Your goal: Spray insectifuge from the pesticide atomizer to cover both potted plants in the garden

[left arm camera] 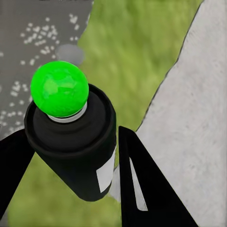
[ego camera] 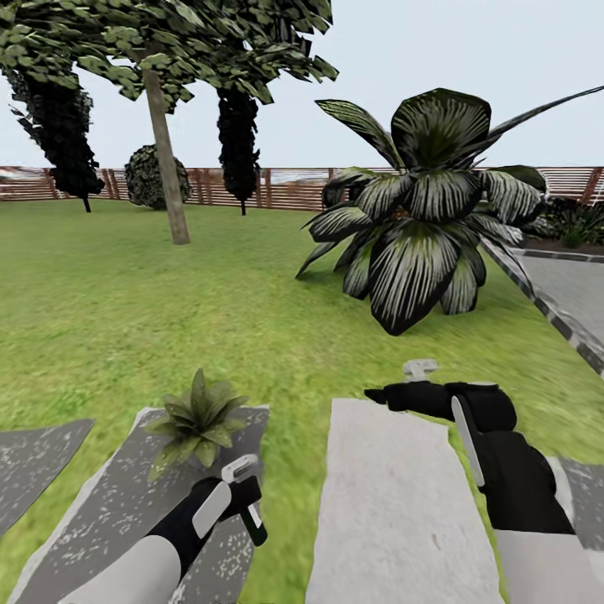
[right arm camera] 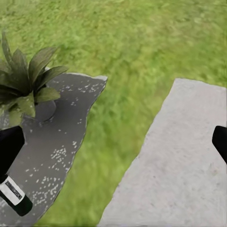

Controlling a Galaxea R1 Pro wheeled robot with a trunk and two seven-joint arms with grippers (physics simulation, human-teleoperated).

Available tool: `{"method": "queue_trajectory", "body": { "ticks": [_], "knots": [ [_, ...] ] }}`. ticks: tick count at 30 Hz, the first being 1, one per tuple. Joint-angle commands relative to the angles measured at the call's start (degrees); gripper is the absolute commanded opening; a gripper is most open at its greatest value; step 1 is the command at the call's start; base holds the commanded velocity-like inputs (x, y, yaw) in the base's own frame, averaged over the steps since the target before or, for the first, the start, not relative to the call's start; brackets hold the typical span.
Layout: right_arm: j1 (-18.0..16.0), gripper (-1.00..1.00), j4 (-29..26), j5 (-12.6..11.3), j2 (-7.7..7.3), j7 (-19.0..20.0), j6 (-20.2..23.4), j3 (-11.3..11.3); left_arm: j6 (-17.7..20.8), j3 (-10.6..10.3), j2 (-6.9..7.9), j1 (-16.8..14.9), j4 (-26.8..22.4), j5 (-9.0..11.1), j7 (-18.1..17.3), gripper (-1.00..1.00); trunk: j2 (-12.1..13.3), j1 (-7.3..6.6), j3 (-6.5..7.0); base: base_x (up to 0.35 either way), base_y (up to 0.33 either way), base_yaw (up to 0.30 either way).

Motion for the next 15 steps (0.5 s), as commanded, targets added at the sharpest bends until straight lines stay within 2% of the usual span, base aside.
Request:
{"method": "queue_trajectory", "body": {
  "ticks": [1,3,5,15],
  "knots": [
    [-0.6,1.0,1.29,0.66,0.28,0.58,0.14,-0.05,0.06,-0.4,0.03,-0.03,-0.11,0.62,0.6,-1.0,-0.03,-0.01,-0.06,0.032,-0.271,0.295],
    [-2.67,1.0,6.2,0.77,0.91,0.56,0.14,-0.01,-0.08,-0.41,0.02,0.0,-0.11,0.64,0.68,-1.0,-0.03,-0.01,-0.06,0.086,-0.27,0.296],
    [-3.62,1.0,8.35,0.81,1.12,0.56,0.14,-0.01,-0.2,-0.4,0.02,0.02,-0.11,0.65,0.71,-1.0,-0.03,-0.01,-0.06,0.148,-0.269,0.296],
    [-4.36,1.0,9.87,0.7,1.25,0.55,0.14,0.05,-1.06,-0.51,0.04,0.05,-0.19,0.59,0.73,-1.0,-0.03,-0.01,-0.06,0.228,-0.261,0.296]
  ]
}}
